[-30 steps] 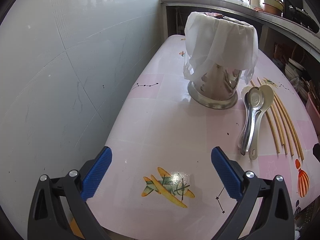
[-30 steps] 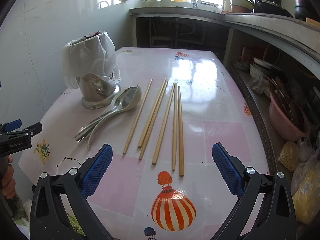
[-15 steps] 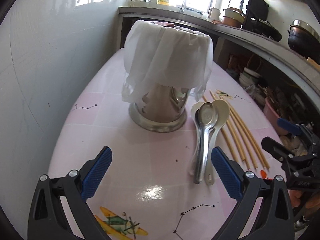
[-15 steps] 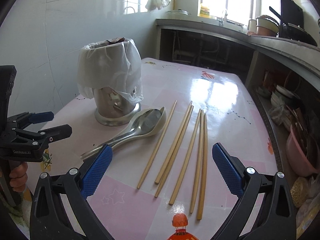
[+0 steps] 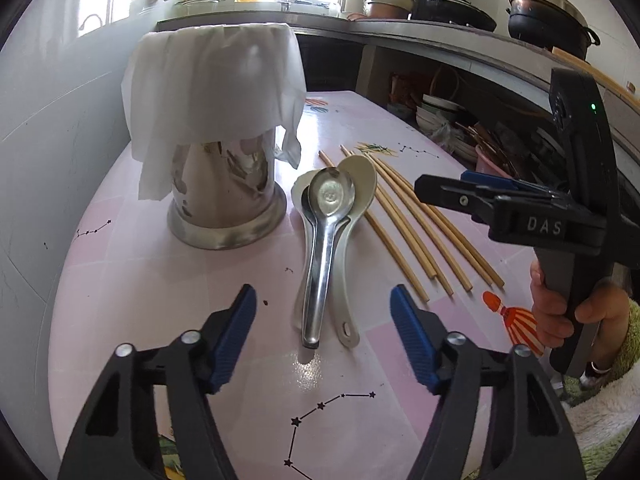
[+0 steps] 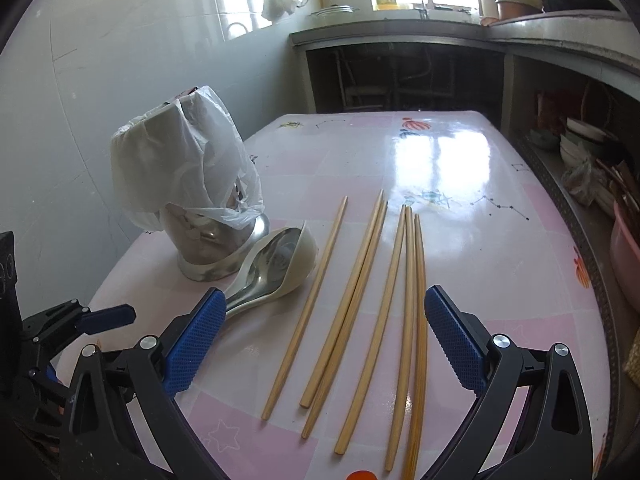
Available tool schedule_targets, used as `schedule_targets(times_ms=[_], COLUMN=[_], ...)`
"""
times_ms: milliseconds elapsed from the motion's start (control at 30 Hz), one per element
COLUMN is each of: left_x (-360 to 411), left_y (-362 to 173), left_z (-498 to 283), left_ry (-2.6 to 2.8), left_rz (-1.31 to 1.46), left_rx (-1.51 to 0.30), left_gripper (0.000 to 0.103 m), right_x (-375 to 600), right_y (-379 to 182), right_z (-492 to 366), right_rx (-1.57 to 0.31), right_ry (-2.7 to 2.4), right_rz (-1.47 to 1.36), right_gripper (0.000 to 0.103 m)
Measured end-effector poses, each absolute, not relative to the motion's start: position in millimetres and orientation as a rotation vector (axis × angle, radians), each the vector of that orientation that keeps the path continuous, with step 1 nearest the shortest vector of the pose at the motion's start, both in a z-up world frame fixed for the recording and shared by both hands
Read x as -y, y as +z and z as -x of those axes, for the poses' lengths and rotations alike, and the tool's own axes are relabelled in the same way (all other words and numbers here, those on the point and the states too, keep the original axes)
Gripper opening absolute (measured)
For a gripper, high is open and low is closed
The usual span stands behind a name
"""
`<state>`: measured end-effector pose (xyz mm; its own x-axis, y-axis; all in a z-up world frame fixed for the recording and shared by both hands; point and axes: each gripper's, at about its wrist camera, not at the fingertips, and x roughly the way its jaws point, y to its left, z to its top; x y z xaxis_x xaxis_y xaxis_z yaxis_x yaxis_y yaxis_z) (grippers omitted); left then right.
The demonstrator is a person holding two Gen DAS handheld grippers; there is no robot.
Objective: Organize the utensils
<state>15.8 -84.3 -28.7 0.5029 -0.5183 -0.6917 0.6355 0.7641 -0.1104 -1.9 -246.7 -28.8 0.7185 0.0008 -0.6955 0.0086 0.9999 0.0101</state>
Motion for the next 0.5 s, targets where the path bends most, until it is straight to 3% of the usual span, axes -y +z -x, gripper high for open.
schedule_targets(times_ms=[67,167,333,500], left_x=[86.9,86.7,92.3,95.3], left_y=[-31.9,-34.1,-42.0,-47.8], left_z=[-14.8,-14.3,-15.4,-19.1], left_ry=[-0.697,-0.699,-0.688,-0.659], left_rz=[-0.181,-0.192,-0.243,-0.260], left_rx=[-0.787,-0.801,-0.828,-0.850], left_gripper=[0.043,0.028,0.015,0.014], right_x=[245.2,243.5,246.7,250.9], right_y=[-30.5,-31.2,-34.2,-39.2], right_z=[2.2,2.3,0.5,-3.8], right_rx=[-0.774,-0.774,-0.775,-0.791], right_ry=[0.004,0.013,0.020,0.029], right_rz=[-0.008,-0.008,-0.022,-0.040], right_gripper=[0.095,0.095,0.095,0.095])
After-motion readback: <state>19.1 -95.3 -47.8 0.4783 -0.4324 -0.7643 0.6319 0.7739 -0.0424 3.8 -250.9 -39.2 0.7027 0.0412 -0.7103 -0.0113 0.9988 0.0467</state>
